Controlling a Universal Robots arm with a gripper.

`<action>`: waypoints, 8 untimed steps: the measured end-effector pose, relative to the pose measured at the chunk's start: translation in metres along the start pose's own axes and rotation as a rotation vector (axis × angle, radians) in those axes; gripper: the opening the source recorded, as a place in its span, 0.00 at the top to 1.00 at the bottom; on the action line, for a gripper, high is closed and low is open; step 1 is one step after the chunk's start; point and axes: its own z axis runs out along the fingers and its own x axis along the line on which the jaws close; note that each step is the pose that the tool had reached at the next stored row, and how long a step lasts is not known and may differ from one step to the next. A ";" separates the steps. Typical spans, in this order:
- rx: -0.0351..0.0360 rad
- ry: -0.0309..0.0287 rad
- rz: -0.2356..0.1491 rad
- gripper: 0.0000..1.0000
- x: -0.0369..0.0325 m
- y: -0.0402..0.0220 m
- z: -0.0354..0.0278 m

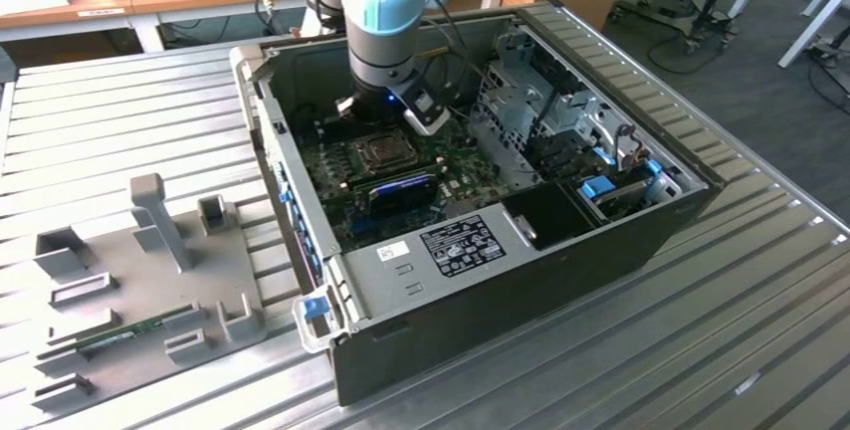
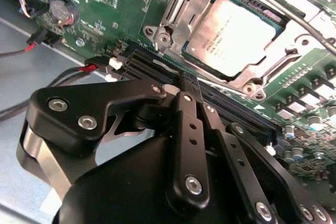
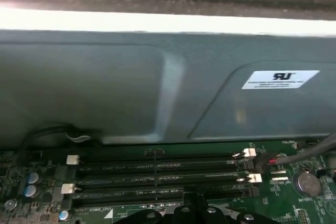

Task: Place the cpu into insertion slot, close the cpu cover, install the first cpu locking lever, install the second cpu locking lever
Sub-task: 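Install the first cpu locking lever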

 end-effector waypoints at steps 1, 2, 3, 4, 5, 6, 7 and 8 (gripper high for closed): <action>0.0019 -0.0048 0.011 0.90 0.0000 0.0000 0.0001; 0.0038 -0.0096 0.022 0.90 0.0000 0.0000 0.0002; 0.0050 -0.0124 0.028 0.90 0.0000 0.0002 0.0002; 0.0052 -0.0129 0.029 0.90 0.0001 0.0008 0.0005; 0.0051 -0.0130 0.029 0.90 0.0002 0.0011 0.0006; 0.0051 -0.0130 0.029 0.90 0.0002 0.0013 0.0007; 0.0051 -0.0129 0.029 0.90 0.0003 0.0016 0.0008; 0.0051 -0.0131 0.029 0.90 0.0004 0.0018 0.0009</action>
